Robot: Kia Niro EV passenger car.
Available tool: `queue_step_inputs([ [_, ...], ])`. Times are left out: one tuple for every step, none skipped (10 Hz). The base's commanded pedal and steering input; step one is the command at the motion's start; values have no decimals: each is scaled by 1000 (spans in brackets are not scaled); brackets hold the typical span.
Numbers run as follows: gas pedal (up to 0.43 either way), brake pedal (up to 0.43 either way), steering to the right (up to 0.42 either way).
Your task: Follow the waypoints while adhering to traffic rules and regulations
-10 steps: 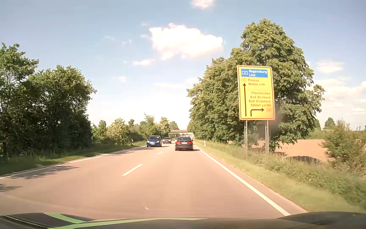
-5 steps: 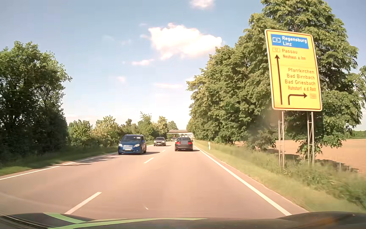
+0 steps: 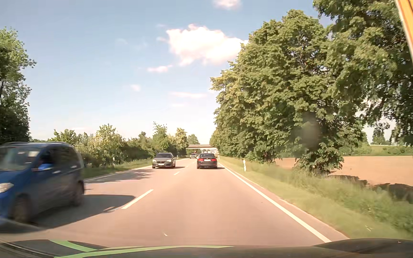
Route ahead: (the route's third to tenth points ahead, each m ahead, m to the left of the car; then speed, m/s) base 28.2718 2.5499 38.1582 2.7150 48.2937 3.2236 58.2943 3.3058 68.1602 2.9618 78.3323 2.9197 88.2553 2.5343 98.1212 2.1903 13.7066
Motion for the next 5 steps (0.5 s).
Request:
queue_step_inputs([
  [39,0,0],
  [39,0,0],
  [28,0,0],
  [28,0,0],
  [28,0,0],
])
